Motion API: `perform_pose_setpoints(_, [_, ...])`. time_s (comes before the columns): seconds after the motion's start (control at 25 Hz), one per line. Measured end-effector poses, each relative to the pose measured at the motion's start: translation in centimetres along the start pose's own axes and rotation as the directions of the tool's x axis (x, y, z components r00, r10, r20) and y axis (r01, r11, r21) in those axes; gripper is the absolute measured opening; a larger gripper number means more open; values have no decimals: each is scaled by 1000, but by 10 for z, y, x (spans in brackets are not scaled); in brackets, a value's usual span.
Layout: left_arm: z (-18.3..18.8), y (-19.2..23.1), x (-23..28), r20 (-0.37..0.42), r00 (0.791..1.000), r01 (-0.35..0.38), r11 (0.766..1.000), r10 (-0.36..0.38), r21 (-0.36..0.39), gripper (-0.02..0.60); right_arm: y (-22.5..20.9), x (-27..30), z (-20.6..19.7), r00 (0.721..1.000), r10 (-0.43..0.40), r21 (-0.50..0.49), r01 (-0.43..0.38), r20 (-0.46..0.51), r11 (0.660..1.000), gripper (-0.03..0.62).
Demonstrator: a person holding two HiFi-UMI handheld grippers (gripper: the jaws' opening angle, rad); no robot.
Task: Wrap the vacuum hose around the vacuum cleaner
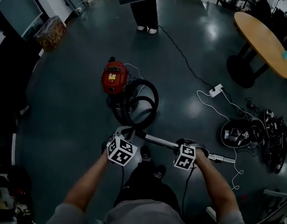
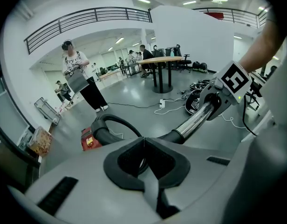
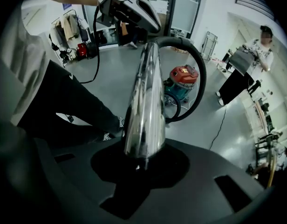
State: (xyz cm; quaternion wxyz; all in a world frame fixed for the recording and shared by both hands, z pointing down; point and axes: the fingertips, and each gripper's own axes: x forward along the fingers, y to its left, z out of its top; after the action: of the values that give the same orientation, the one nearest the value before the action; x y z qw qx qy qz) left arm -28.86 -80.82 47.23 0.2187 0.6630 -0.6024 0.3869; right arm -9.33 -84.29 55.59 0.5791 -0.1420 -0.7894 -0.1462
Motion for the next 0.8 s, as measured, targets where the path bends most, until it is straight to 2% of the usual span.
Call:
perform_pose_setpoints(0.2, [-5, 22, 25, 12, 1000, -25, 998, 26, -53, 9, -27, 19, -5, 998, -1, -129, -7, -62, 992, 101])
perform_pose_setpoints(0.36, [-22, 42, 54, -34, 999, -26, 995, 23, -95, 9, -46, 38, 0, 996, 18, -207, -36, -89, 978, 101])
perform_pose_setpoints(0.6, [-53, 69, 98, -89, 996, -1, 985, -14, -171, 9, -88, 76, 2, 989, 24, -327, -72, -149, 942, 101])
perform_pose_setpoints(0.8, [-69, 69, 133, -101, 993, 45, 974, -69, -222, 9, -113, 100, 2, 982, 62, -387, -129, -181, 913, 101])
